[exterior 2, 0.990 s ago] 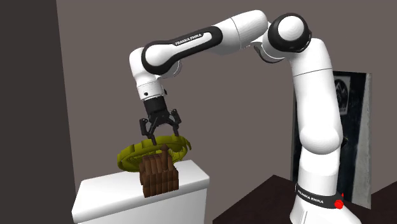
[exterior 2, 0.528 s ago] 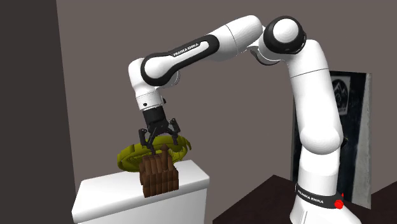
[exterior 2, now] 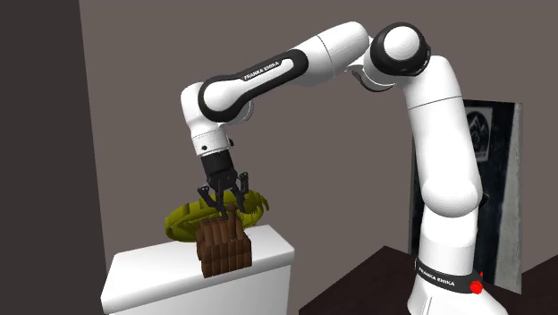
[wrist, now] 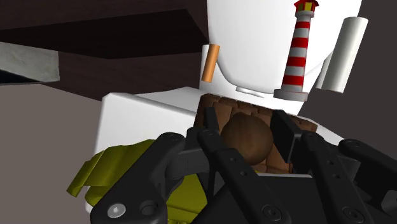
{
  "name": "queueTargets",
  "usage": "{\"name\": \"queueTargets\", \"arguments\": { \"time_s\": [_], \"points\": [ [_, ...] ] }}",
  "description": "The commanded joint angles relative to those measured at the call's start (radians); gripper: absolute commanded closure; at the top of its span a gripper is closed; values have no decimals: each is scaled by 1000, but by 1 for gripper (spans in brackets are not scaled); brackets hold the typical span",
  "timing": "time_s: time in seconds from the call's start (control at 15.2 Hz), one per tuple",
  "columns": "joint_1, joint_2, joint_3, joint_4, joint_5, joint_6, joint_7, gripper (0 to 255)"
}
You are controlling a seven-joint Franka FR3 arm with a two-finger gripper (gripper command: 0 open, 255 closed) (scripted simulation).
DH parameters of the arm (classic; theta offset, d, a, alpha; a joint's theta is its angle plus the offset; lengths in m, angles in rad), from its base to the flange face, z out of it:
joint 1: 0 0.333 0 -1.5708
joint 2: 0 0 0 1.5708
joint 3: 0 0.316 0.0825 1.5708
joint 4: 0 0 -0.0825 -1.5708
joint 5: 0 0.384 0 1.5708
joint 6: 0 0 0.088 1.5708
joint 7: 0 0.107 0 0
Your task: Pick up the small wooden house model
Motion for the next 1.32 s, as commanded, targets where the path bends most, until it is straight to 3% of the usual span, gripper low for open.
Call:
{"name": "queueTargets", "arguments": {
  "time_s": [0.0, 1.25],
  "points": [
    [0, 1, 0, 0, 0, 1, 0, 255],
    [-2, -45, 8, 148, 24, -187, -8, 255]
  ]
}}
